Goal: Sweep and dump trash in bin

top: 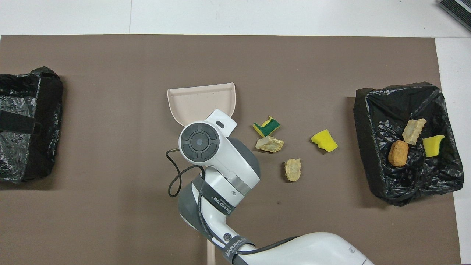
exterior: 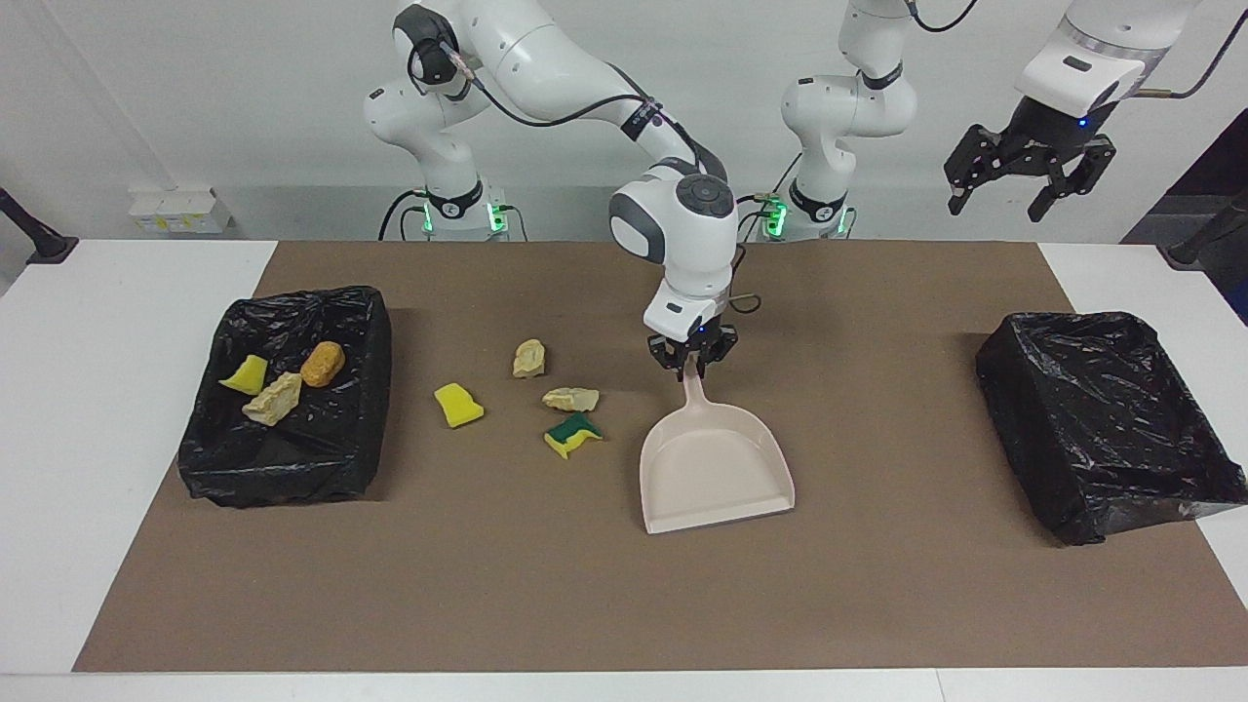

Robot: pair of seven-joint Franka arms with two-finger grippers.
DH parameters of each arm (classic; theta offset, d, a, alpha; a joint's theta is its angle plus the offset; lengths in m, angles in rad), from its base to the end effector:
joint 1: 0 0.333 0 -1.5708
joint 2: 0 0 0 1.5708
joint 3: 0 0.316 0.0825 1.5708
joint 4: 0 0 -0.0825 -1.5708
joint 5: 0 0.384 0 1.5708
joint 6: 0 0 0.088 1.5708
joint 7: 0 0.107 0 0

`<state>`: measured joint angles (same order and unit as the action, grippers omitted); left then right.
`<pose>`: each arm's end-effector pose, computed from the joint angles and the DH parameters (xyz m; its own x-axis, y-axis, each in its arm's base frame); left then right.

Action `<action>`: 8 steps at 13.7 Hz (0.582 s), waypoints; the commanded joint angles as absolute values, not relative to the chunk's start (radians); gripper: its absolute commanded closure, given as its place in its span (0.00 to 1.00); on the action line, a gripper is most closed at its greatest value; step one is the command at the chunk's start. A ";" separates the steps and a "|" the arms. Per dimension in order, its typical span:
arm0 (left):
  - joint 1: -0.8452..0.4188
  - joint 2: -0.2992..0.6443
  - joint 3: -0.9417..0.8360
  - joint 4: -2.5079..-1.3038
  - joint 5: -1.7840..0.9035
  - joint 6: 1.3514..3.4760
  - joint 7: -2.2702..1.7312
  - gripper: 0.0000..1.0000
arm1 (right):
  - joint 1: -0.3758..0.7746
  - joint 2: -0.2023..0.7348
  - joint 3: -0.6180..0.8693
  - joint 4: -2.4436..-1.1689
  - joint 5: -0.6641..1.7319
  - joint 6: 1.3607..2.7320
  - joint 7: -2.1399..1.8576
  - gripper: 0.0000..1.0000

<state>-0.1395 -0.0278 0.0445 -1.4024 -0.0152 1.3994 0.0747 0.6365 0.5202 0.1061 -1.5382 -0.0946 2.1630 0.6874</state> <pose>0.5224 -0.0512 0.7022 0.9849 -0.1714 0.0259 -0.1718 -0.9850 0.0142 0.5297 0.4656 0.3636 0.9912 0.0842 0.1026 0.0891 -0.9951 -0.0441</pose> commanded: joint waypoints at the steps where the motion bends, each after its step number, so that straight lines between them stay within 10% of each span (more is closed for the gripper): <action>1: -0.156 -0.032 0.061 -1.397 -0.021 1.407 0.089 0.00 | 0.634 0.517 0.101 -1.514 -0.080 2.169 0.716 0.00; 8: -0.152 -0.035 0.066 -1.399 -0.021 1.405 0.143 0.00 | 0.496 0.388 0.098 -1.532 -0.037 2.059 0.695 0.00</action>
